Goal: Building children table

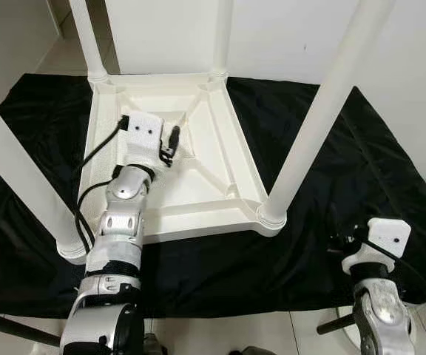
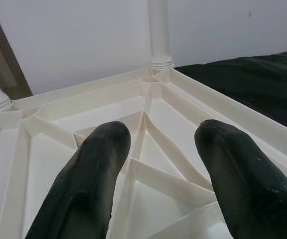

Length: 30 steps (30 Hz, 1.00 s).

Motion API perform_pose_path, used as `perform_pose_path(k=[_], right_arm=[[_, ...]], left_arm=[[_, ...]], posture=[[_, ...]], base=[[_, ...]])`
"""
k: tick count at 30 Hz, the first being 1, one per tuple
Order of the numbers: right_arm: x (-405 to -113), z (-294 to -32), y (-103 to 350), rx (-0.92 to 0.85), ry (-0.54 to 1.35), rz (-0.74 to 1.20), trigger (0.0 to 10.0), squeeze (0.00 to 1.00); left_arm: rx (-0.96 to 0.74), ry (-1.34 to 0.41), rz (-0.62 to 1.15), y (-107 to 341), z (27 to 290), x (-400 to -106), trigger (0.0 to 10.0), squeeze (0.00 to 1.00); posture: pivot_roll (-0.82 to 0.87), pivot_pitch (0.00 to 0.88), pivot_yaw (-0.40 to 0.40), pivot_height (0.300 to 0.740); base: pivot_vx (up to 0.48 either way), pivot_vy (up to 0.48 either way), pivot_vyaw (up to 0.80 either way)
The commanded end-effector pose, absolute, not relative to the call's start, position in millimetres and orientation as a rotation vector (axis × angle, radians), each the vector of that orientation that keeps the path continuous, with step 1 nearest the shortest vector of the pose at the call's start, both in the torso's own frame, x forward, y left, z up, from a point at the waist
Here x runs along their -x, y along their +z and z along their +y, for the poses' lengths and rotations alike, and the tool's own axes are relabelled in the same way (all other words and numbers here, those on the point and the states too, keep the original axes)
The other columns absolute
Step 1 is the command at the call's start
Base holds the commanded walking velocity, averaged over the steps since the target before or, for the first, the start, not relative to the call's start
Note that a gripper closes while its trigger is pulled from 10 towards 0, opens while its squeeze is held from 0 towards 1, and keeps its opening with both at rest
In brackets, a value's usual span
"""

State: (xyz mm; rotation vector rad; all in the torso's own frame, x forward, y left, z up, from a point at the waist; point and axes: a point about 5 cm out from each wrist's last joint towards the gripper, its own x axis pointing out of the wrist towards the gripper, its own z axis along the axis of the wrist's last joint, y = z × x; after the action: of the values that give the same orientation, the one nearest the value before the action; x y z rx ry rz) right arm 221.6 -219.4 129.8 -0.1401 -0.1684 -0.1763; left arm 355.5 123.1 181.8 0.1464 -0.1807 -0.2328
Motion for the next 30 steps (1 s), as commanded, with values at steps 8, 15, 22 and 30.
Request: perform_pose_path(k=[8, 15, 22, 30], right_arm=[[-262, -221, 125, 0.162, -0.24, -0.116, 10.0, 0.0], [-287, -221, 121, 0.184, -0.209, -0.1, 10.0, 0.0], [-309, -216, 123, 0.196, -0.115, -0.081, 10.0, 0.0], [-318, -165, 131, 0.145, 0.21, -0.148, 10.0, 0.0]], left_arm=[[-0.107, -0.194, -0.18, 180, 123, -355, 10.0, 0.0], [-0.129, -0.179, -0.172, 178, 126, -356, 10.0, 0.0], [-0.106, -0.185, -0.154, 178, 124, -357, 10.0, 0.0], [-0.103, -0.19, -0.156, 178, 124, -355, 10.0, 0.0]], posture=[[0.0, 0.006, -0.018, 0.74], [-0.01, 0.006, -0.017, 0.74], [0.0, 0.009, -0.023, 0.74], [0.01, 0.005, -0.034, 0.74]], base=[[0.0, 0.0, 0.0], [0.0, 0.0, 0.0], [0.0, 0.0, 0.0], [0.0, 0.0, 0.0]])
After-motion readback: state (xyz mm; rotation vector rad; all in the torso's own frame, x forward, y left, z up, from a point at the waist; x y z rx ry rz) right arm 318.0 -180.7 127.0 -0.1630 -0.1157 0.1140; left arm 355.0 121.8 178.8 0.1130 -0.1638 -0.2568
